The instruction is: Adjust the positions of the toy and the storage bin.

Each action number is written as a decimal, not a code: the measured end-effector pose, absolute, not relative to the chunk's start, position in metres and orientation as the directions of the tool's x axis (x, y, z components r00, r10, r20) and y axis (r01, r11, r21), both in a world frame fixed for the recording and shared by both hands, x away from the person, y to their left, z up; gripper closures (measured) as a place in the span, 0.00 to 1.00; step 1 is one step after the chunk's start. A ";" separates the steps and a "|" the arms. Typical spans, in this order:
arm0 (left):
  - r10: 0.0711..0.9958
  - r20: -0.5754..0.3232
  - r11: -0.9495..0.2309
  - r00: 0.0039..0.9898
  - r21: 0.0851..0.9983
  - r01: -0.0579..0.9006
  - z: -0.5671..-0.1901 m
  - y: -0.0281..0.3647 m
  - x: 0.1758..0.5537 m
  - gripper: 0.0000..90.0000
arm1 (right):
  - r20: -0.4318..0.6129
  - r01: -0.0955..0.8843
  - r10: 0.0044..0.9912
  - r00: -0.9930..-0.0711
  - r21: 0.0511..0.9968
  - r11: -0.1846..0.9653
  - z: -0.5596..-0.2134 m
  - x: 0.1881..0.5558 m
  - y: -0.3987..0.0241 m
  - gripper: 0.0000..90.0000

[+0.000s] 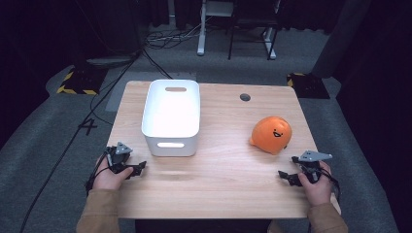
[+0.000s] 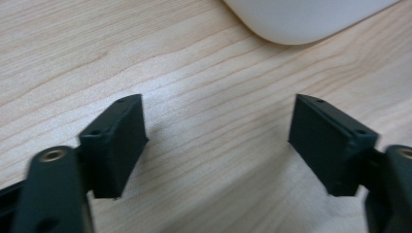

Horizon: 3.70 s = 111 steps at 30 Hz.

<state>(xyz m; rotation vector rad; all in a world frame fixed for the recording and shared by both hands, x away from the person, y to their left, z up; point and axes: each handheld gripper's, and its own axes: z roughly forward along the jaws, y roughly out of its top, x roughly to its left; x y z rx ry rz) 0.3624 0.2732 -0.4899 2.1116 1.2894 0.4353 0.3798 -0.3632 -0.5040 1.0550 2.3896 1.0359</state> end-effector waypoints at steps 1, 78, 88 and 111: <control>0.885 -0.047 -0.321 0.463 0.659 0.680 -0.486 0.274 0.361 0.27 | -0.008 0.501 0.741 -0.672 0.732 0.462 -0.504 0.380 -0.363 0.11; 0.863 -0.192 -0.027 0.467 0.906 0.422 -0.400 0.250 0.392 0.39 | -0.009 0.498 0.742 -0.671 0.736 0.459 -0.504 0.379 -0.364 0.11; 0.862 -0.185 -0.056 0.471 0.891 0.451 -0.412 0.247 0.401 0.51 | -0.011 0.496 0.741 -0.672 0.736 0.461 -0.504 0.379 -0.364 0.11; 0.841 -0.164 -0.086 0.516 0.900 0.427 -0.413 0.222 0.381 0.46 | -0.015 0.495 0.739 -0.673 0.734 0.465 -0.504 0.379 -0.364 0.11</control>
